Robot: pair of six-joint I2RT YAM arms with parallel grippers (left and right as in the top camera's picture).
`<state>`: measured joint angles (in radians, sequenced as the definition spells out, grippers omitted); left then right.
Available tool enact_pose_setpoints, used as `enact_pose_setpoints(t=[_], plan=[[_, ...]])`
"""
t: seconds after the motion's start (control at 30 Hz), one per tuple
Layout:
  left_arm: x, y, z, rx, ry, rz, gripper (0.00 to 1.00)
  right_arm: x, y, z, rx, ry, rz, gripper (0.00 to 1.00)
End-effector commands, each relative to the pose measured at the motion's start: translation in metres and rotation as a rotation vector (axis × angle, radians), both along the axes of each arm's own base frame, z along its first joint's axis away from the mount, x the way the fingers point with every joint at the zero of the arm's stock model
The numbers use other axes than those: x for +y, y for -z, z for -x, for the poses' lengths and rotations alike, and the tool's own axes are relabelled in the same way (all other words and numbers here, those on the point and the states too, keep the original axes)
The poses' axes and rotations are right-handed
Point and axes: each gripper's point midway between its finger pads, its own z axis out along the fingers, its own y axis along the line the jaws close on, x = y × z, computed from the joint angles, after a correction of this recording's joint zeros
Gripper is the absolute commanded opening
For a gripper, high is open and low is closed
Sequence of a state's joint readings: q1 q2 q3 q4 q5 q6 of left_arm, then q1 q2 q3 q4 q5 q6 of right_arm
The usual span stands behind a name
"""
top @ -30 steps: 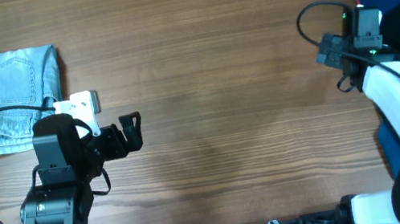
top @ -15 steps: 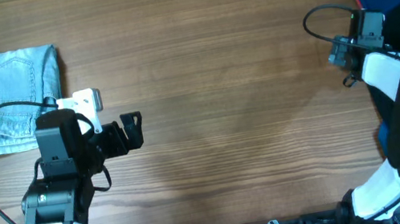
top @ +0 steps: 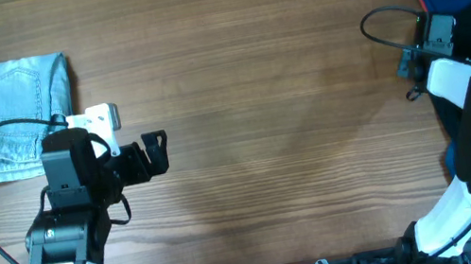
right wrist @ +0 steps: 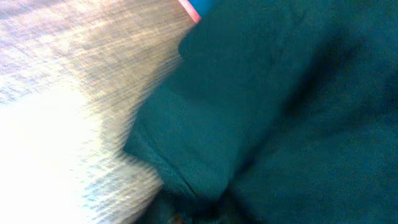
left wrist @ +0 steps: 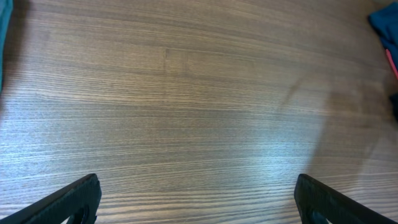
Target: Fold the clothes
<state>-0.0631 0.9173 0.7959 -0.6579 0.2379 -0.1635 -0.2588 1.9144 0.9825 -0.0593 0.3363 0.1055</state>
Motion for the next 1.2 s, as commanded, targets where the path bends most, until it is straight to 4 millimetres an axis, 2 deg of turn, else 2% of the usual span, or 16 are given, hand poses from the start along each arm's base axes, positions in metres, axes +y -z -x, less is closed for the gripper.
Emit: enact_pose_setpoints(t=[0.0,0.07,0.13,0.17,0.23,0.3,0.37,0.4,0.43,0.57,0.67,0.83,0.97,1.1,1.13,1.17], plan=[[-0.001,-0.009,-0.003,-0.019,-0.001,0.019,1.0,-0.002,-0.001,0.005,0.015,0.007,0.004,0.04],[-0.001,-0.009,-0.003,-0.019,-0.001,0.019,1.0,-0.002,-0.024,0.002,-0.026,0.006,0.015,0.04],[-0.001,-0.009,-0.003,-0.019,-0.001,0.019,1.0,-0.004,-0.069,-0.006,-0.102,-0.008,0.044,0.04],[-0.001,-0.009,-0.003,-0.019,-0.001,0.019,1.0,-0.001,-0.113,-0.012,-0.168,-0.047,0.084,0.04],[-0.001,-0.009,-0.003,-0.019,-0.001,0.019,1.0,0.012,-0.165,-0.014,-0.243,-0.115,0.132,0.04],[-0.001,-0.009,-0.003,-0.019,-0.001,0.019,1.0,0.036,-0.214,-0.009,-0.322,-0.184,0.167,0.04],[-0.001,-0.009,-0.003,-0.019,-0.001,0.019,1.0,0.068,-0.247,0.0,-0.379,-0.269,0.185,0.04],[-0.001,-0.009,-0.003,-0.019,-0.001,0.019,1.0,0.113,-0.264,0.01,-0.405,-0.396,0.16,0.04],[-0.001,-0.009,-0.003,-0.019,-0.001,0.019,1.0,0.13,-0.265,0.014,-0.406,-0.446,0.136,0.04],[-0.001,-0.009,-0.003,-0.019,-0.001,0.019,1.0,0.256,-0.248,0.037,-0.371,-0.771,-0.116,0.04],[-0.001,-0.009,-0.003,-0.019,-0.001,0.019,1.0,0.309,-0.228,0.041,-0.338,-0.831,-0.221,0.04],[-0.001,-0.009,-0.003,-0.019,-0.001,0.019,1.0,0.392,-0.19,0.033,-0.312,-0.983,-0.304,0.04],[-0.001,-0.009,-0.003,-0.019,-0.001,0.019,1.0,0.45,-0.205,0.012,-0.508,-0.957,-0.466,0.04],[-0.001,-0.01,-0.004,-0.023,-0.001,0.019,1.0,0.478,-0.218,0.004,-0.627,-0.935,-0.566,0.04],[-0.001,-0.011,-0.004,-0.027,-0.001,0.019,1.0,0.473,-0.214,0.001,-0.621,-0.91,-0.542,0.18],[-0.001,-0.012,-0.005,-0.032,-0.001,0.019,1.0,0.464,-0.208,-0.003,-0.608,-0.871,-0.504,0.5]])
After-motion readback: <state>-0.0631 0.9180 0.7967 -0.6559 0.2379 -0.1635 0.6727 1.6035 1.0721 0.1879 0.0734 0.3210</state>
